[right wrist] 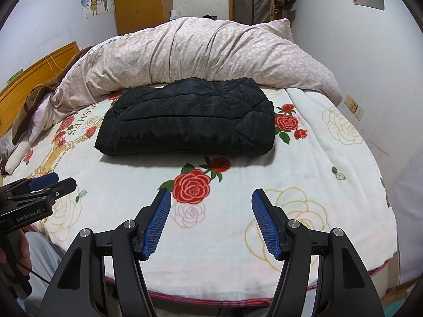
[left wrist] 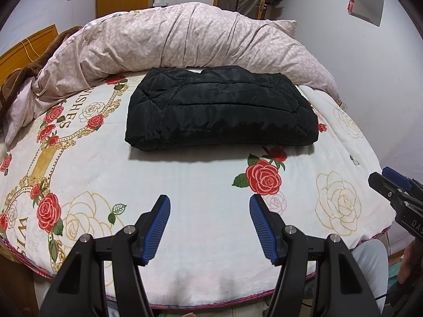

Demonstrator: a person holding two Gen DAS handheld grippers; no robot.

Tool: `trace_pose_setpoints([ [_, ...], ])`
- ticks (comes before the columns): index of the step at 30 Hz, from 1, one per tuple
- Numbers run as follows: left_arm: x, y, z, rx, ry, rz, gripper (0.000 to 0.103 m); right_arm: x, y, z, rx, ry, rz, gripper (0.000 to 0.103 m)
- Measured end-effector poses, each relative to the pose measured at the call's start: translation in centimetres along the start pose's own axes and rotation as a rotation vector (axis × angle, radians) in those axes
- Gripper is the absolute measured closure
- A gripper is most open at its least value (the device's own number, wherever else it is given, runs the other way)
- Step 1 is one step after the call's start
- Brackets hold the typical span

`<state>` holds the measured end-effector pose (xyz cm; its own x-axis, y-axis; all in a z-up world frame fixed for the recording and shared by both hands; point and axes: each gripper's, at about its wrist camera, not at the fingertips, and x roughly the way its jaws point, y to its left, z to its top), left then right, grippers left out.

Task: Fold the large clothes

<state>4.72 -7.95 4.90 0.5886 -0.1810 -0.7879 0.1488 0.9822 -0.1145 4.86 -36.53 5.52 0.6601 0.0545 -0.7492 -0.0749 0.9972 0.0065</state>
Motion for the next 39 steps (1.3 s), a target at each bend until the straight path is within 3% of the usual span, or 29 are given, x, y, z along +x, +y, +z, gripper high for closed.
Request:
trace_pose_setpoints([
  [39, 1.5, -0.1, -0.5, 0.009, 0.038, 0.005, 0.038, 0.6, -0.5, -0.6, -0.008, 0.017, -0.003, 0.039],
])
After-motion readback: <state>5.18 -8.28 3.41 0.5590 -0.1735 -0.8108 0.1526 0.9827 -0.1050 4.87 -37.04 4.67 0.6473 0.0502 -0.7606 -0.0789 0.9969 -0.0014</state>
